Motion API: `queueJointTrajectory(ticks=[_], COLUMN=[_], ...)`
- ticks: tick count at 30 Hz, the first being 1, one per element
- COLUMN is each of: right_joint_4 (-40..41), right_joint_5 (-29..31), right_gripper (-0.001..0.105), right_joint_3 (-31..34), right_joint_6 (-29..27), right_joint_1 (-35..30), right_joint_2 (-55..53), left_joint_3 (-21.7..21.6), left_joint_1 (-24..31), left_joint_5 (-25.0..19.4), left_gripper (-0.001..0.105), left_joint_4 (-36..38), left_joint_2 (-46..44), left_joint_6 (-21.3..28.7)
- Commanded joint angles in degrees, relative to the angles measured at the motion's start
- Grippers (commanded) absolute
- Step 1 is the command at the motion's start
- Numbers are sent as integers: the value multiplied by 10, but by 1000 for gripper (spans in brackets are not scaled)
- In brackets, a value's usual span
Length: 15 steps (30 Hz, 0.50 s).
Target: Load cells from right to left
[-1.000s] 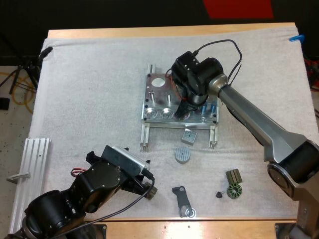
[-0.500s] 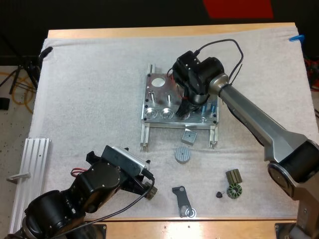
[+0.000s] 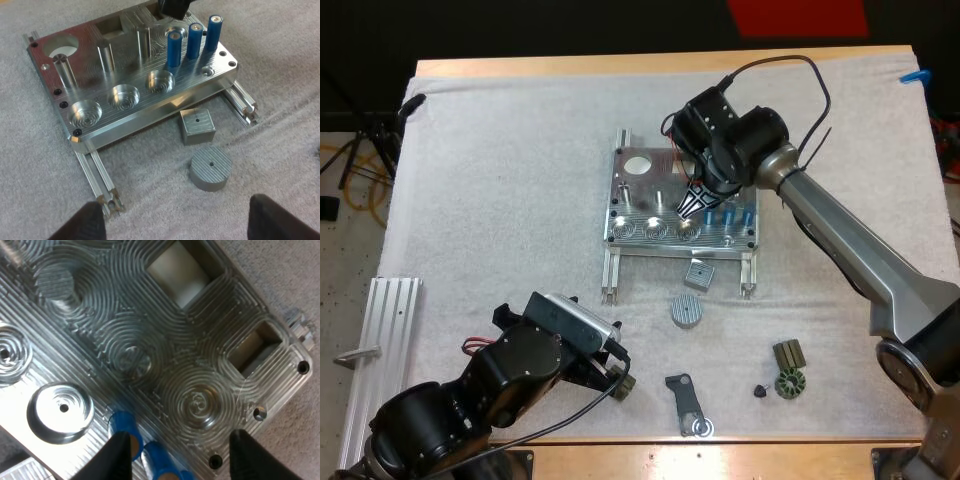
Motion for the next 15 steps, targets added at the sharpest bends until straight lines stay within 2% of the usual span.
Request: queueJointTrajectory(ticks=[1,6,15], right_joint_4=[0,-3,-32], right_joint_5=[5,5,5], right_gripper=[44,44,44], right_joint_3=[-3,8,64], right_joint_6=[1,1,0], right_joint_1=[-3,-3,-3], right_joint_2=[-9,-8,-8], left_joint_3=[-4,-4,-4], left_joint_1=[-2,-2,-2], left_joint_5=[-11,-11,-11], left_gripper=[59,59,59], left_joint_4=[-1,-1,-1], left_joint_2=[-3,-3,-3], left_joint_6=[0,0,0])
